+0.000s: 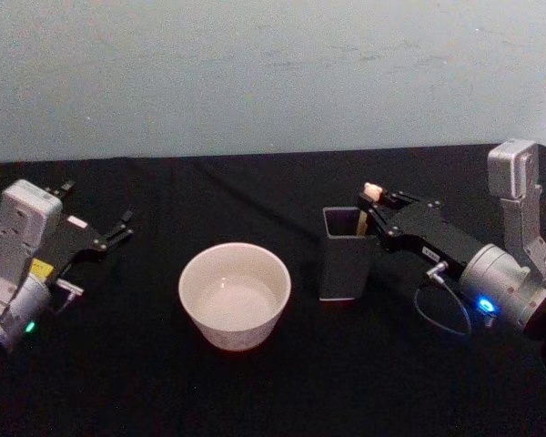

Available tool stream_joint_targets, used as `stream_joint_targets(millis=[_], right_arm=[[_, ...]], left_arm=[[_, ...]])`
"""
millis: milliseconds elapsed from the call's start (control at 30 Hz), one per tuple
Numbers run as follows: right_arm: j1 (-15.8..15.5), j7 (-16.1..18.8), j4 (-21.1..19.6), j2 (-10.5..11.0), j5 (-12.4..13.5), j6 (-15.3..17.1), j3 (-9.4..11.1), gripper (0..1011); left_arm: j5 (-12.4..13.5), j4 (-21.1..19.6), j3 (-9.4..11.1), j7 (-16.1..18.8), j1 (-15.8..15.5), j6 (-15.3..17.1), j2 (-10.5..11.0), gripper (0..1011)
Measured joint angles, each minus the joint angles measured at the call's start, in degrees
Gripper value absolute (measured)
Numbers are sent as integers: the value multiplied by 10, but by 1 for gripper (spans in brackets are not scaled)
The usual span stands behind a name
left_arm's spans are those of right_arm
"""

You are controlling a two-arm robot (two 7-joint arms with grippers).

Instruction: Pick up the stirring spoon with one hand, stir inside the cup, then place it back in its original position.

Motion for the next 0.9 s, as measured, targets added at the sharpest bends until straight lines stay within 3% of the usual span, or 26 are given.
stream_joint_targets(millis=[500, 900], right_arm=[[-1, 11, -4, -4, 9, 5, 7, 214], [-9, 18, -49, -3, 34, 11, 24, 214]], left_arm=[[0, 0, 0, 0, 0, 0, 0, 1001], [0, 0, 0, 0, 0, 0, 0, 1001]])
